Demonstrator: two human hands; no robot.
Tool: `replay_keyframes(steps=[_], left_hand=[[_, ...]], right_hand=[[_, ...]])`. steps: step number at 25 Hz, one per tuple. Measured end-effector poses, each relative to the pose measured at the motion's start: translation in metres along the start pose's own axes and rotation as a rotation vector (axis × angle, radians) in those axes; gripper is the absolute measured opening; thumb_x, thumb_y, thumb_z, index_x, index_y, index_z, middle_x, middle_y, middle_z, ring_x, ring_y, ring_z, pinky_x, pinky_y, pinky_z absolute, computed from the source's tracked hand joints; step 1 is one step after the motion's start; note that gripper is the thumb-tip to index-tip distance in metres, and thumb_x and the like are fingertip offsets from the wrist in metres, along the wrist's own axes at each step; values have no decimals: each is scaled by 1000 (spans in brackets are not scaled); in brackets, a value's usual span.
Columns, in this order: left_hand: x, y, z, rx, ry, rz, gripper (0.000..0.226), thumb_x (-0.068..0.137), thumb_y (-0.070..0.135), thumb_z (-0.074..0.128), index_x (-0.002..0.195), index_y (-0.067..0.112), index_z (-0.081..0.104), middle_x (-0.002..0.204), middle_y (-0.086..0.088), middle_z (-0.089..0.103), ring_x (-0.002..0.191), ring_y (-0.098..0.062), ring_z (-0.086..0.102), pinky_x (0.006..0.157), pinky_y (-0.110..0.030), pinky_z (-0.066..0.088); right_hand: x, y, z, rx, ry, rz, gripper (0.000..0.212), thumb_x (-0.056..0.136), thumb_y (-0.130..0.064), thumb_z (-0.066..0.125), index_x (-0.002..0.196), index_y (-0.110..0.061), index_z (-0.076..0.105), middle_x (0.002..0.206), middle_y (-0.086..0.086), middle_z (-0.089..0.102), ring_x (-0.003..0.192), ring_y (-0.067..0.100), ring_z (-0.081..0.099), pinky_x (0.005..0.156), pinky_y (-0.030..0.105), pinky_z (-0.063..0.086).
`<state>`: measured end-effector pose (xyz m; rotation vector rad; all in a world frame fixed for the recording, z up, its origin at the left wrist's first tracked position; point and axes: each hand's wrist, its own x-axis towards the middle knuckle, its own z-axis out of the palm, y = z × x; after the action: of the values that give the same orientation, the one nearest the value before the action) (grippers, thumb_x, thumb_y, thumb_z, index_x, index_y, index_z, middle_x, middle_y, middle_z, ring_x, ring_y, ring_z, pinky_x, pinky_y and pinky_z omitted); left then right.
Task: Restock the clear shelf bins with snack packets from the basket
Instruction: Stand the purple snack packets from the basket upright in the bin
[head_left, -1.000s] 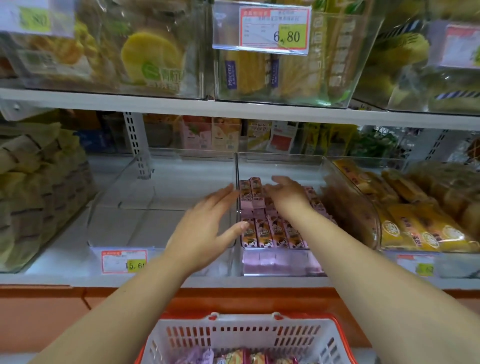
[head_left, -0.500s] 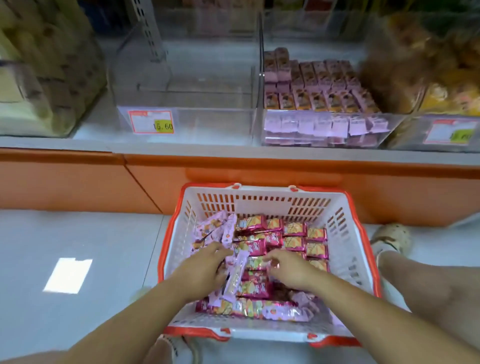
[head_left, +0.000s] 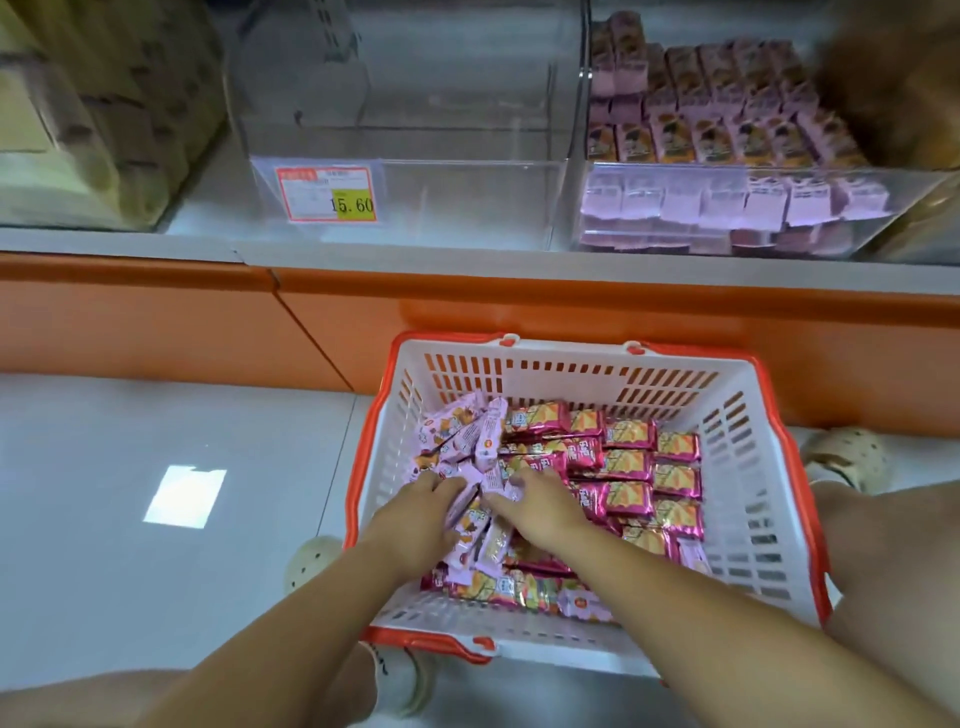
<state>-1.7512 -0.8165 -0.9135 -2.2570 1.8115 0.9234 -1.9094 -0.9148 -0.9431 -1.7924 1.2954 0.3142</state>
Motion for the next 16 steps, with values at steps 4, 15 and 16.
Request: replay_keyframes(steps=[4, 15, 16], left_hand=[[0, -2, 0, -13, -1, 3, 66, 93, 32, 57, 149, 25, 24, 144, -5, 34, 126, -25, 44, 98, -35, 44], [8, 56, -31, -219, 103, 257, 68, 91, 37, 62, 149, 31, 28, 152, 3, 33, 138, -19, 31, 110, -35, 32], [8, 65, -34, -219, 77, 271, 64, 93, 37, 60, 149, 31, 29, 152, 4, 35, 137, -18, 34, 109, -34, 33]], right_hand=[[6, -9, 9, 13, 31, 16, 56, 86, -53, 60, 128, -17, 53, 130, 11, 40, 104, 27, 56, 85, 31, 45], [-59, 16, -83, 478, 75, -89, 18, 84, -30, 66, 101, -29, 59, 106, 2, 60, 98, 20, 61, 85, 39, 47], [-64, 21, -88, 545, 108, -90, 14, 85, -32, 67, 97, -28, 61, 103, 0, 63, 95, 18, 62, 86, 39, 49]])
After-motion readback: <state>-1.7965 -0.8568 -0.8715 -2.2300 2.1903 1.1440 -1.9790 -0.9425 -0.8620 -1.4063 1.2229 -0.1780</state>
